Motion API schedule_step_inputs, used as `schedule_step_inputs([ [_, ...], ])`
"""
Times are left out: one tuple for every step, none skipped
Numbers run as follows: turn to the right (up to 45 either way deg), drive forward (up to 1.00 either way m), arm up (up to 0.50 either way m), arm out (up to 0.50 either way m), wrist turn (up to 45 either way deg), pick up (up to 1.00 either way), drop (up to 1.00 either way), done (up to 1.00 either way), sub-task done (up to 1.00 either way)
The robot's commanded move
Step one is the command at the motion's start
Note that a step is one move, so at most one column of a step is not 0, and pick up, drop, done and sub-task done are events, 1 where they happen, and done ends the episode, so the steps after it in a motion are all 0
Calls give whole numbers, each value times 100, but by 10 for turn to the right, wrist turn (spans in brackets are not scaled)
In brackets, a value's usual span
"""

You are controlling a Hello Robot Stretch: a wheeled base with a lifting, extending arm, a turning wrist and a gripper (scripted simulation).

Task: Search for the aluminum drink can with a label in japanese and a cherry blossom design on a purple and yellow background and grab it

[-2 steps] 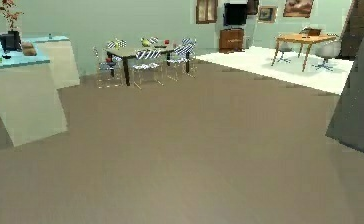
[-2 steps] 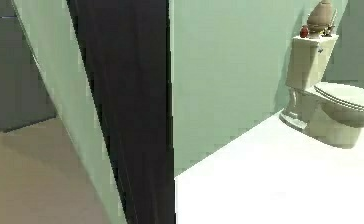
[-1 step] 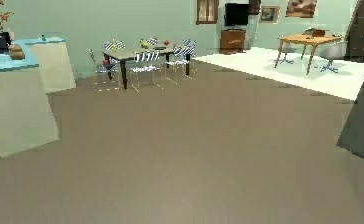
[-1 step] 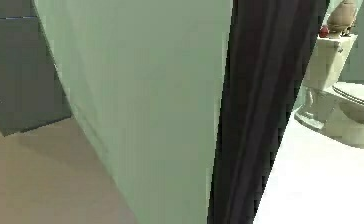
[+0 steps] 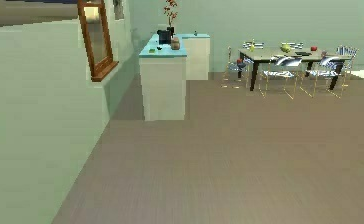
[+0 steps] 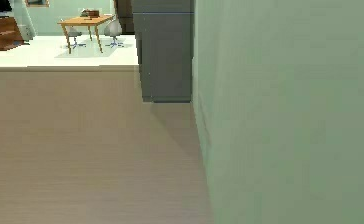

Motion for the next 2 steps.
schedule_step_inputs([
  [0, 25, 0, 0, 0, 0, 0, 0, 0],
  [390, 0, 0, 0, 0, 0, 0, 0, 0],
])
